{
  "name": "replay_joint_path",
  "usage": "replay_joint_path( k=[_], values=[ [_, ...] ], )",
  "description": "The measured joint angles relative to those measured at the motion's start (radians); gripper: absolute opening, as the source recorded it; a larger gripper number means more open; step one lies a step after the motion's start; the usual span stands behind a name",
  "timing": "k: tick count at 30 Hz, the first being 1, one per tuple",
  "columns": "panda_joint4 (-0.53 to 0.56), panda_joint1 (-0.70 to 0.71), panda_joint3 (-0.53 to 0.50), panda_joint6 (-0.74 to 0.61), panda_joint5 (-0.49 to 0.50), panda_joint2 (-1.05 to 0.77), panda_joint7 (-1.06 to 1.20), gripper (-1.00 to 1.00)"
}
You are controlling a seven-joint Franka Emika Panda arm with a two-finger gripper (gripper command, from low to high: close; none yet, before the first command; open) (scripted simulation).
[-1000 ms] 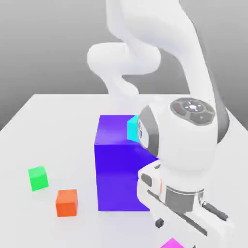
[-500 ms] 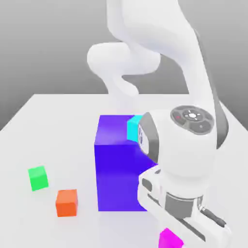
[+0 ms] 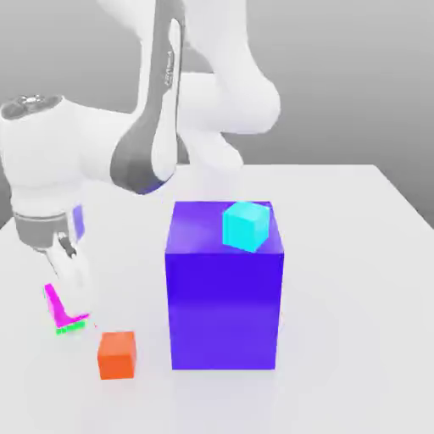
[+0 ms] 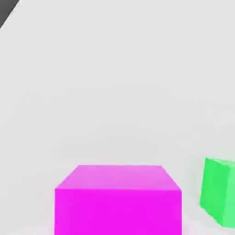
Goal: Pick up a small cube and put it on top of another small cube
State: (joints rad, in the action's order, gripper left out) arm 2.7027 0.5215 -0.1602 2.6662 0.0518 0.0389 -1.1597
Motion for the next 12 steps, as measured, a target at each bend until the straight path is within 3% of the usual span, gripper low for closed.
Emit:
replay_joint_path(
  k=[3,9,10,12],
  values=[
    [0.071,0.050,-0.052,0.016,0.001,0.055,0.115,-1.00],
    [0.079,0.062,-0.033,0.198,-0.114,-0.123,0.225,-1.00],
    [0.078,0.067,-0.025,0.220,-0.130,-0.146,0.237,1.00],
    [0.078,0.067,-0.025,0.220,-0.130,-0.146,0.237,1.00]
  ],
)
